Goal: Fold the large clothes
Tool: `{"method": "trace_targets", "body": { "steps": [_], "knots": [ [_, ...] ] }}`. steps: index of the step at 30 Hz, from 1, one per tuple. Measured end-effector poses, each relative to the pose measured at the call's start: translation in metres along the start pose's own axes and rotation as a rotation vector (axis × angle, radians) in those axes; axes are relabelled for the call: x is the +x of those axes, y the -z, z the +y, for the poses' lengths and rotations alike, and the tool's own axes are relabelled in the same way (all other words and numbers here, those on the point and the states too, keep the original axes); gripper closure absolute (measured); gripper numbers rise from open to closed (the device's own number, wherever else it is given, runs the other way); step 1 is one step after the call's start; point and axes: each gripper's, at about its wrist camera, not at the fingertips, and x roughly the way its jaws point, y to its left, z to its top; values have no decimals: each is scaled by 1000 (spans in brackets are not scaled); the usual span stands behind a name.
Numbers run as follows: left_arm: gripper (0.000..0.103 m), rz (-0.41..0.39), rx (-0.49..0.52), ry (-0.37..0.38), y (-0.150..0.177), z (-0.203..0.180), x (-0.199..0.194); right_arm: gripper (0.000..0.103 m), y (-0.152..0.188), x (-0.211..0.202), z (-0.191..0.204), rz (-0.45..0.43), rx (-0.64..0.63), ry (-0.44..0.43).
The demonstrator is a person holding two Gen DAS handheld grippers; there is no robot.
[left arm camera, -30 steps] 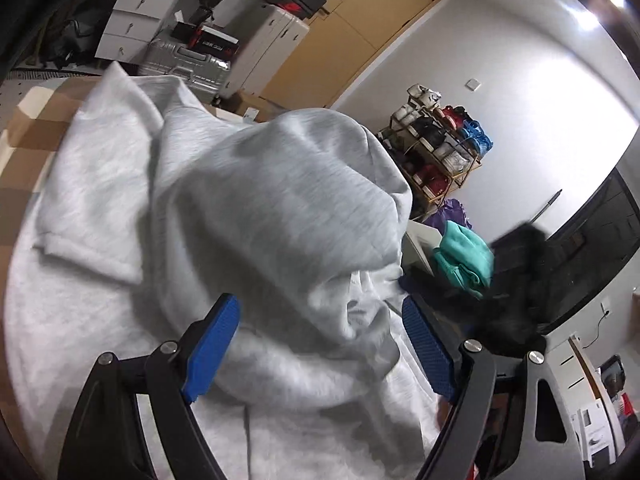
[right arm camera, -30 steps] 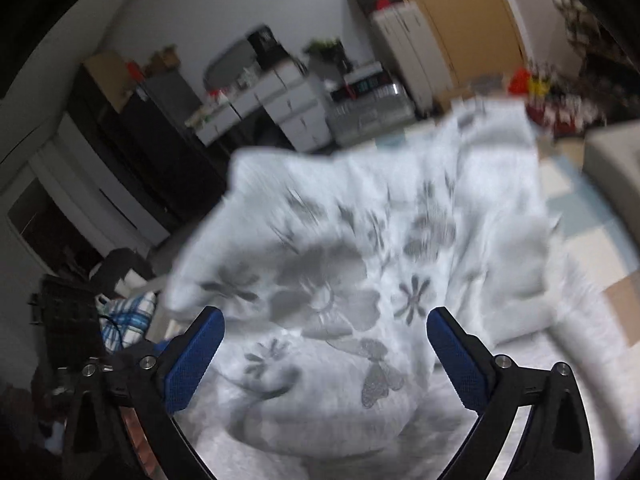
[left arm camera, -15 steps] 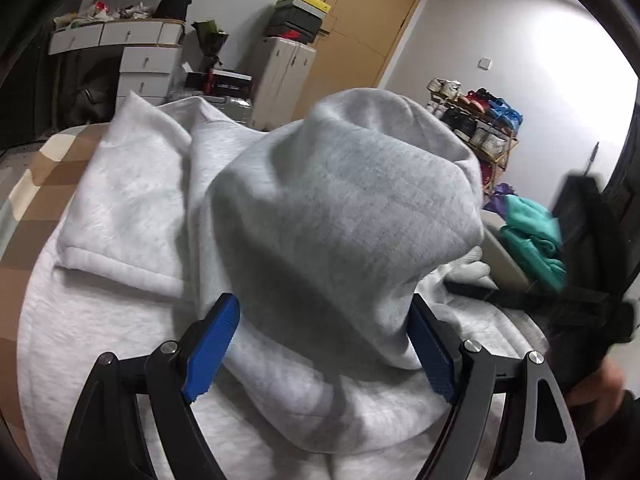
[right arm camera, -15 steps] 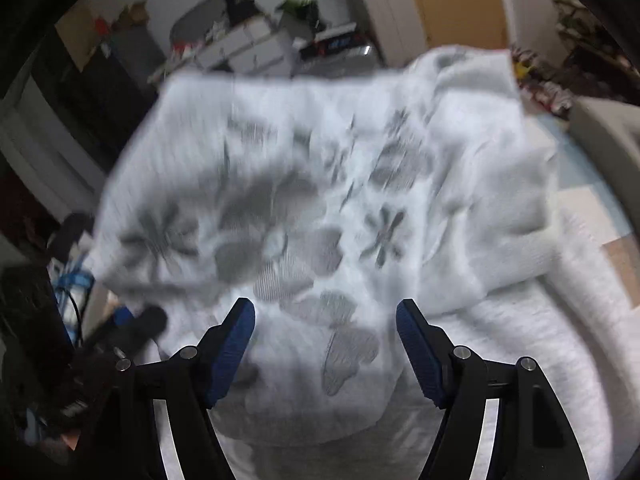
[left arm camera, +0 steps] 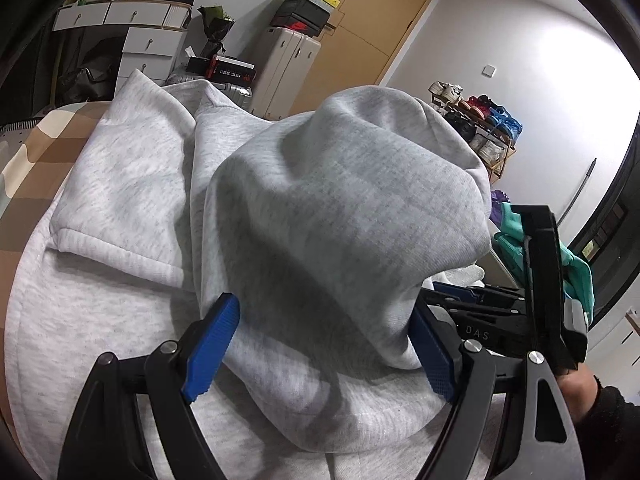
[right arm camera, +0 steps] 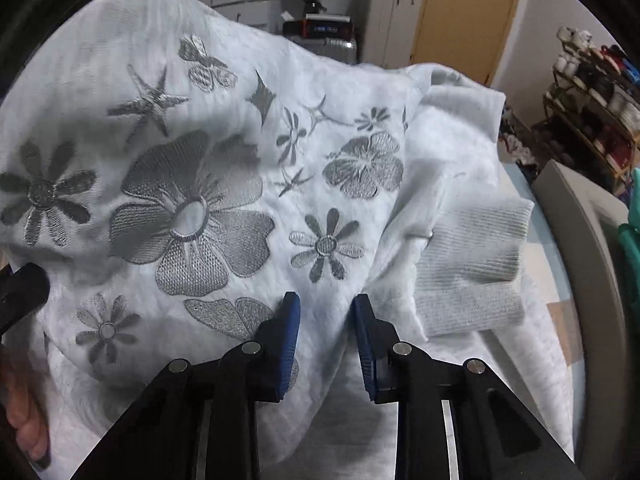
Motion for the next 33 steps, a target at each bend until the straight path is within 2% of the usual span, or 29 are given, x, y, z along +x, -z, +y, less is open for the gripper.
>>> {"method": "trace_targets", "body": {
  "steps": [2, 4, 6, 8, 9, 11, 12, 13, 15, 17, 19, 22, 23, 24, 27, 28, 29, 30, 31, 32, 33],
  "knots": [
    [23, -4, -12, 12, -1, 2, -1, 77, 3, 1, 3, 12, -8, 13],
    [23, -24, -50, 43, -3, 8, -8, 78, 5, -4, 11, 28, -75, 57],
    [23, -72, -110, 99, -6, 20, -21, 78, 4, -17, 17, 31, -86, 67],
    [23, -98, -199, 198, -8, 36, -31, 78, 9, -48, 23, -75, -77, -5],
    [23, -130, -284, 270, -8, 52, -40, 78, 12, -64, 30, -134, -88, -26],
    [23, -190, -402, 322, -6, 75, -52, 68, 16, -85, 49, -211, -116, -90],
    [23, -235, -487, 350, -3, 93, -59, 63, 16, -93, 61, -232, -142, -141],
    [23, -258, -530, 358, -1, 101, -63, 57, 14, -94, 71, -229, -162, -162],
    [23, -304, -614, 352, 3, 117, -71, 57, 7, -85, 95, -192, -206, -164],
    [23, -312, -625, 378, 4, 117, -74, 57, 8, -80, 123, -151, -215, -126],
    [23, -327, -601, 371, 3, 113, -78, 57, 5, -62, 142, -94, -221, -60],
    [23, -318, -596, 378, 2, 109, -78, 58, 2, -21, 140, -15, -187, -29],
    [23, -301, -599, 383, 0, 110, -76, 58, 3, -9, 135, 18, -150, -39],
    [23, -277, -602, 385, 0, 108, -72, 57, 5, -5, 125, 24, -95, -85],
    [23, -255, -583, 369, 1, 106, -71, 58, 3, -18, 100, 38, 14, -185],
    [23, -255, -577, 366, 2, 107, -72, 55, 2, -34, 88, -4, 39, -216],
    [23, -253, -569, 366, 2, 105, -72, 50, 1, -47, 79, -49, 43, -217],
    [23, -249, -564, 365, 2, 104, -72, 42, -2, -67, 70, -131, 36, -200],
    [23, -242, -557, 362, 2, 102, -71, 18, -7, -84, 64, -204, 29, -162],
    [23, -235, -552, 360, 2, 101, -69, 0, -12, -96, 60, -266, 29, -129],
    [23, -223, -542, 363, 1, 99, -68, 0, -18, -109, 58, -336, 29, -110]
  ]
}}
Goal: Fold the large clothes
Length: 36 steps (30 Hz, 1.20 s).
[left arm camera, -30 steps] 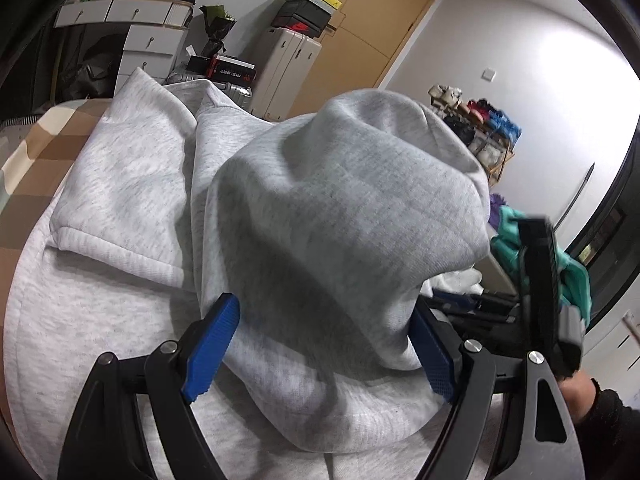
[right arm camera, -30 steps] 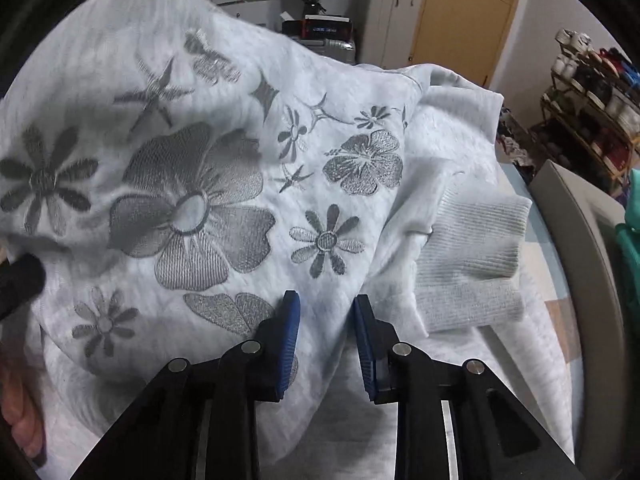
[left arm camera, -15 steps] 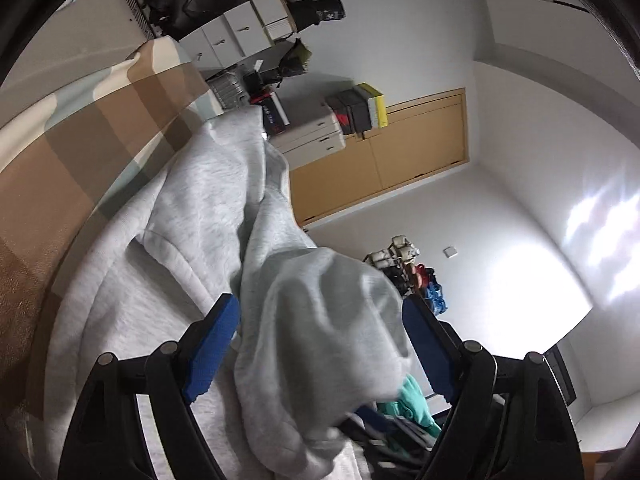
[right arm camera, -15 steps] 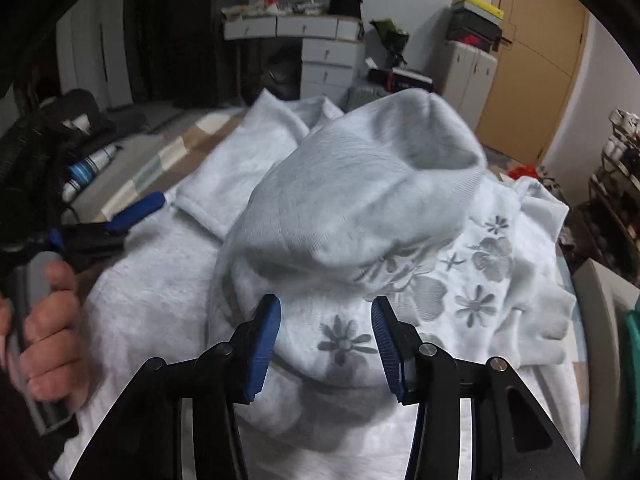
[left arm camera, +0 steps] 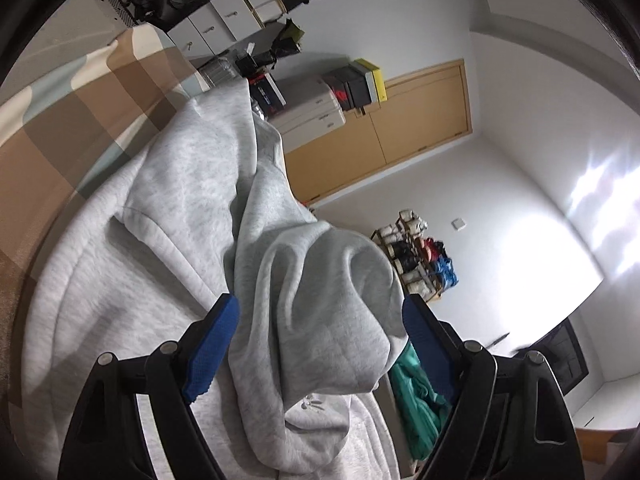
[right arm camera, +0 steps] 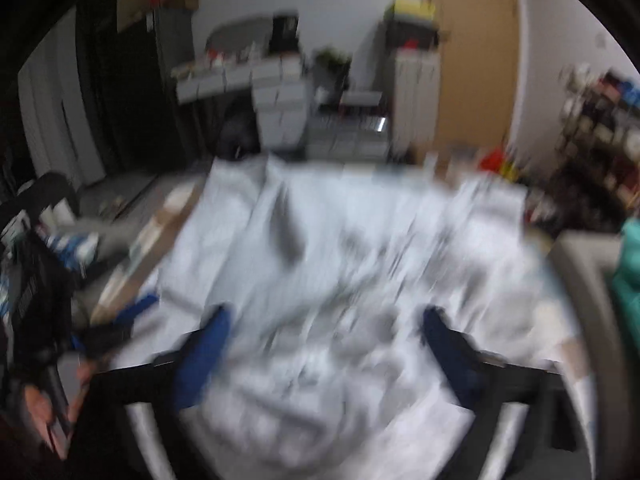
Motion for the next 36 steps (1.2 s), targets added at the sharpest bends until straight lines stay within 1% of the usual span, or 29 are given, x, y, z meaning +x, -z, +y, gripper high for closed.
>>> {"method": "trace_targets", "body": {
  "steps": [1, 2, 3, 4, 5, 6, 7, 8, 9, 10, 11, 12, 14, 15, 16, 18, 19, 21, 22, 25, 27, 28, 29, 30, 31, 32, 34, 36],
  "knots": [
    [23, 8, 5, -1, 0, 0, 2, 0, -14, -1, 1, -40, -23, 3],
    [23, 16, 12, -5, 2, 1, 3, 0, -24, 6, 5, -29, -47, 11],
    [23, 22, 20, -13, 3, 0, 3, 0, -35, 21, 9, 13, -85, 25],
    [23, 26, 25, -19, 4, 0, 4, 0, -46, 46, 15, 89, -124, 54],
    [23, 30, 30, -24, 5, 0, 4, 2, -50, 66, 14, 139, -132, 69],
    [23, 35, 32, -25, 6, 0, 4, 9, -53, 86, 12, 190, -128, 67],
    [23, 37, 31, -29, 6, 1, 5, 48, -54, 108, 7, 248, -96, 30],
    [23, 39, 34, -34, 7, 1, 4, 98, -55, 120, 0, 291, -55, -42],
    [23, 44, 37, -42, 7, 1, 5, 97, -55, 129, -9, 354, 1, -108],
    [23, 49, 38, -45, 8, 1, 6, 97, -56, 126, -17, 360, 52, -146],
    [23, 57, 40, -43, 9, 1, 6, 97, -57, 118, -25, 330, 76, -182],
    [23, 66, 44, -39, 11, 0, 7, 98, -63, 98, -29, 275, 81, -223],
    [23, 75, 58, -35, 13, -4, 9, 99, -72, 51, -47, 127, 63, -228],
    [23, 78, 75, -36, 15, -7, 9, 99, -76, 27, -60, 76, 87, -251],
    [23, 81, 85, -36, 16, -8, 10, 99, -75, 11, -69, 55, 96, -255],
    [23, 94, 109, -40, 19, -12, 12, 99, -66, -1, -72, 86, 78, -260],
    [23, 99, 113, -42, 20, -13, 14, 99, -51, -6, -69, 123, 45, -256],
    [23, 108, 123, -39, 22, -14, 14, 98, -26, 1, -53, 181, -17, -225],
    [23, 109, 125, -39, 22, -15, 15, 98, -3, 7, -48, 223, -22, -197],
    [23, 112, 132, -50, 22, -15, 16, 97, 42, 39, -41, 312, 17, -211],
    [23, 108, 132, -39, 21, -15, 17, 96, 57, 57, -42, 347, 66, -218],
    [23, 109, 127, -26, 21, -15, 16, 95, 63, 65, -41, 341, 93, -223],
    [23, 114, 118, -32, 21, -16, 20, 93, 61, 68, -40, 326, 98, -223],
    [23, 130, 120, -43, 22, -19, 22, 92, 62, 69, -37, 312, 89, -215],
    [23, 147, 123, -45, 24, -22, 24, 89, 64, 72, -33, 307, 70, -202],
    [23, 163, 123, -45, 25, -26, 25, 88, 67, 76, -27, 313, 63, -186],
    [23, 201, 159, -52, 28, -43, 29, 87, 70, 85, -18, 317, 45, -156],
    [23, 238, 212, -59, 28, -64, 33, 82, 67, 83, -21, 288, 70, -190]
  ]
}}
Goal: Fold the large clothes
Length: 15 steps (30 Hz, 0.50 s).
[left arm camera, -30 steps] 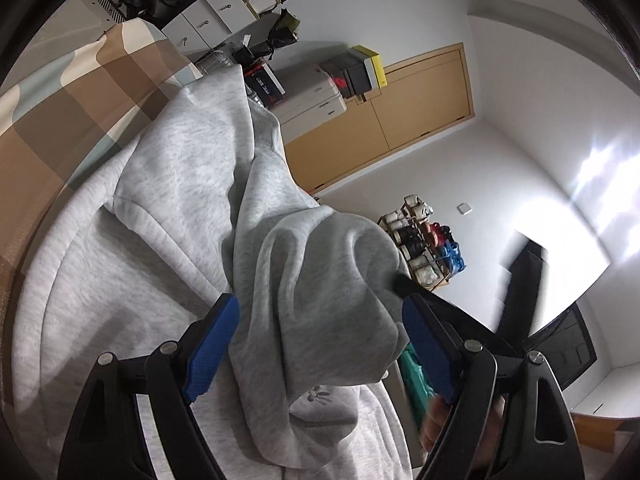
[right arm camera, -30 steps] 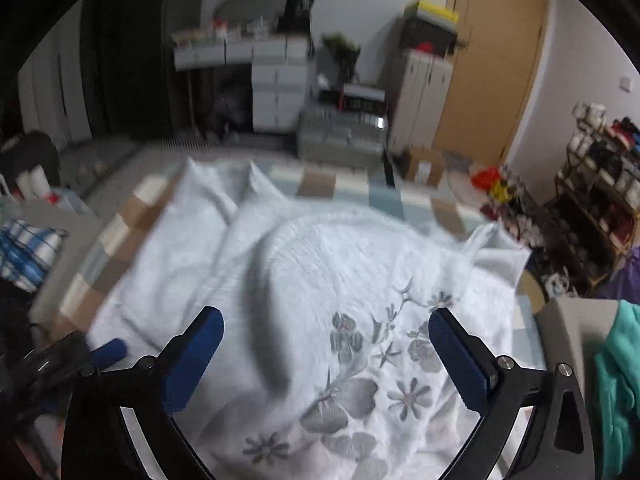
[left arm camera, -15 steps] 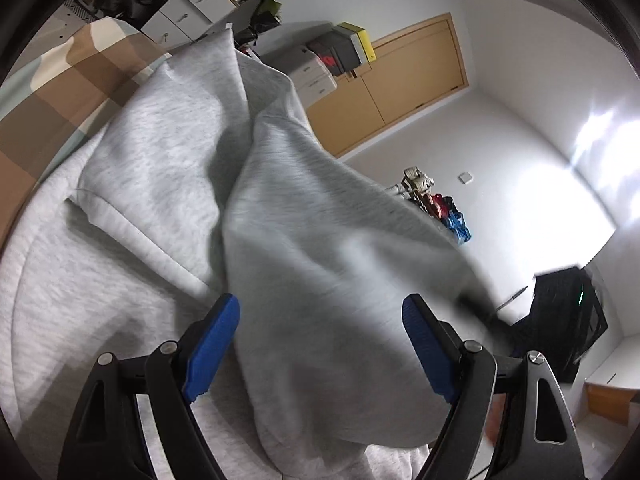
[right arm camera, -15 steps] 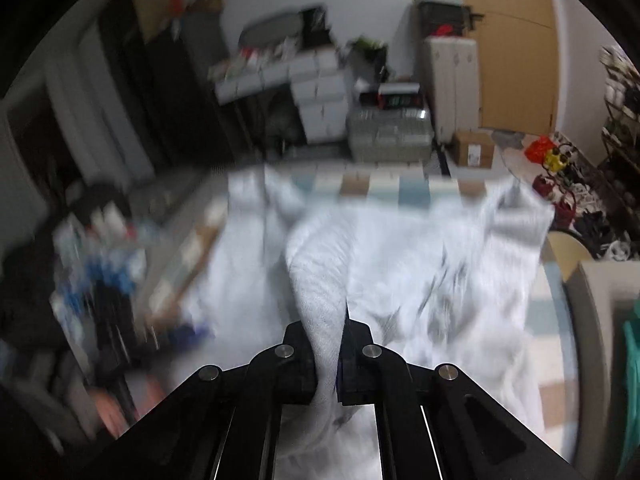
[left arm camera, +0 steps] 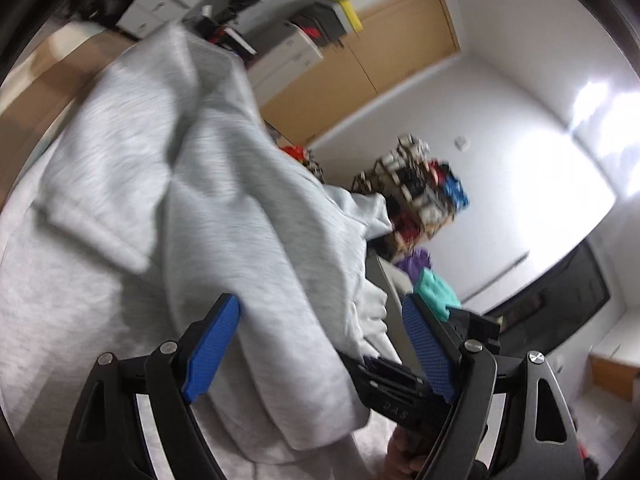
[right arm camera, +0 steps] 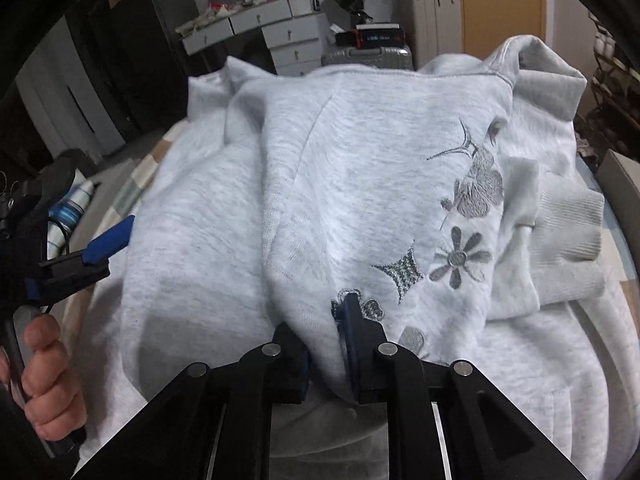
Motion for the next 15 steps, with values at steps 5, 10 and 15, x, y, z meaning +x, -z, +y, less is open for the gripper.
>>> {"method": "trace_targets", "body": {
  "steps": [5, 10, 15],
  "knots": [
    [23, 182, 237, -112, -7, -52, 25, 18, 19, -65, -56, -319, 222, -299],
    [23, 477, 476, -341, 14, -79, 88, 6, 50, -87, -97, -531, 323, -447],
    [28, 613, 412, -562, 21, -54, 116, 6, 59, -59, -132, -476, 496, -575]
  ]
}}
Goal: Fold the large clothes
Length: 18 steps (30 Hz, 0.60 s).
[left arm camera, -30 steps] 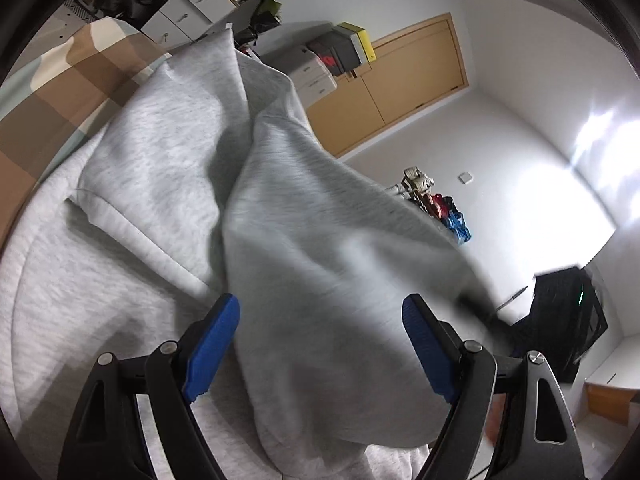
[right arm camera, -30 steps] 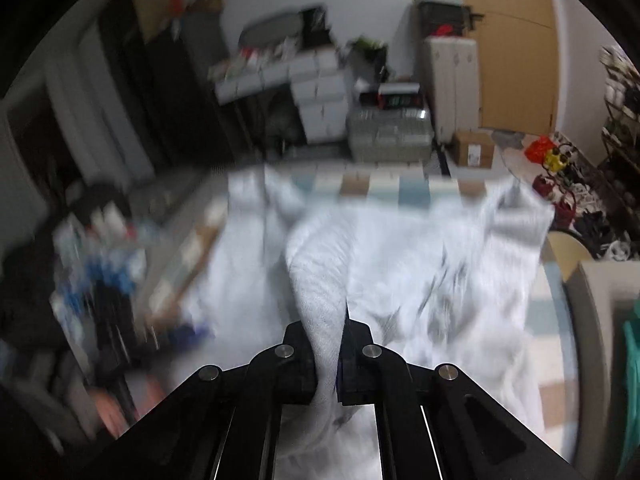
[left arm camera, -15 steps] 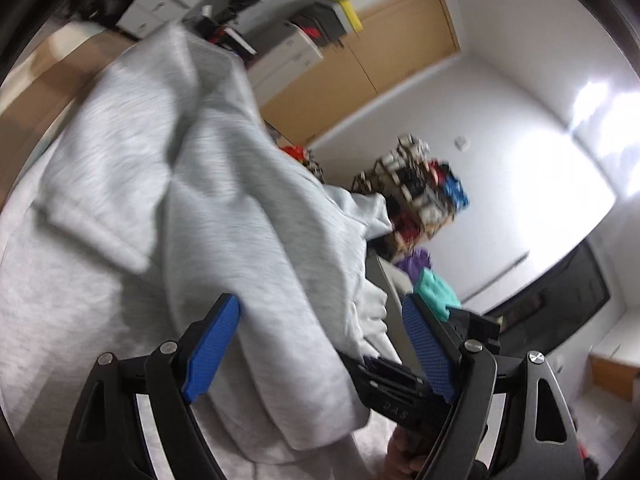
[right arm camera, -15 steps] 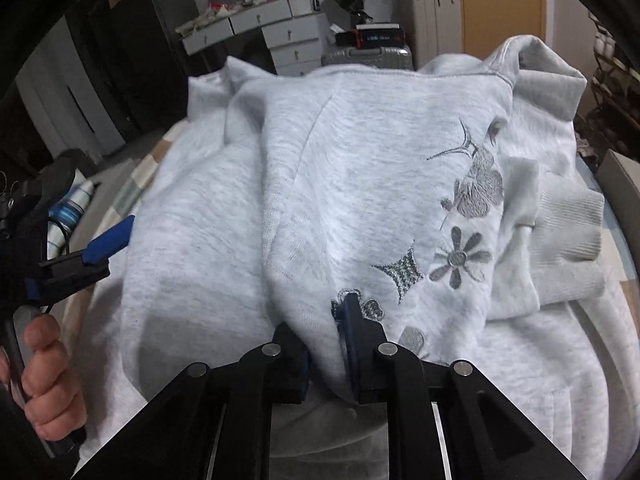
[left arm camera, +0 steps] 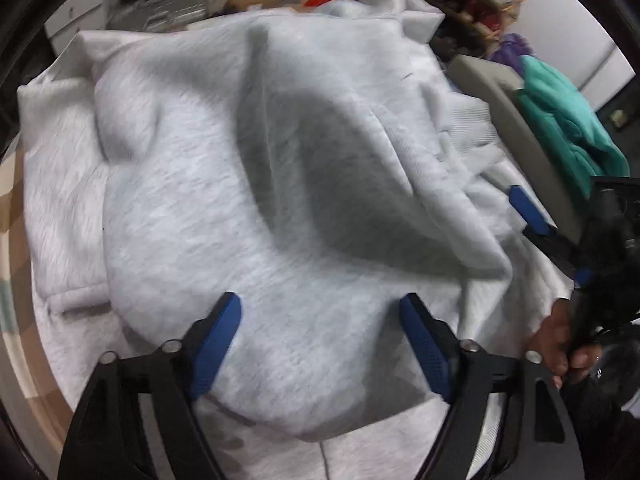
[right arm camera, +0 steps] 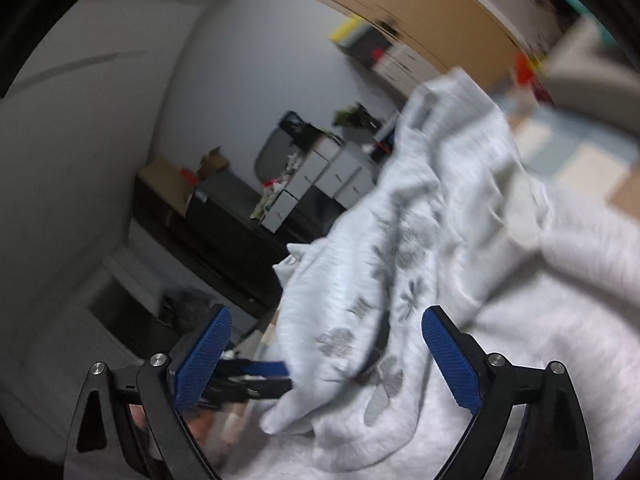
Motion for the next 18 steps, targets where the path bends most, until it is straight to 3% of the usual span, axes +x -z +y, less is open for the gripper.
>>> {"method": "trace_targets", "body": {
  "steps": [2, 4, 6, 7, 8, 9, 14, 18],
  "knots": [
    [28, 2, -4, -21, -1, -4, 1, 6, -2, -7, -7, -22, 30, -37],
    [28, 59, 12, -87, -7, -11, 14, 6, -5, -9, -5, -30, 28, -49],
    [35, 97, 25, -150, -10, -17, 27, 6, -9, -16, -1, -23, 29, -65],
    [43, 93, 31, -162, -11, -20, 28, 6, -8, -15, 0, -22, 23, -67],
    [83, 85, 44, -159, -12, -24, 27, 6, -11, -15, -2, -22, 22, -75],
    [97, 87, 39, -146, -14, -28, 26, 6, -10, -17, -1, -23, 20, -83],
    [103, 58, 59, -188, -21, -44, 15, 6, -14, -21, -1, -26, 33, -97],
    [103, -84, 39, -166, -18, -54, -35, 6, -14, -25, -4, -23, 58, -110]
  ]
}}
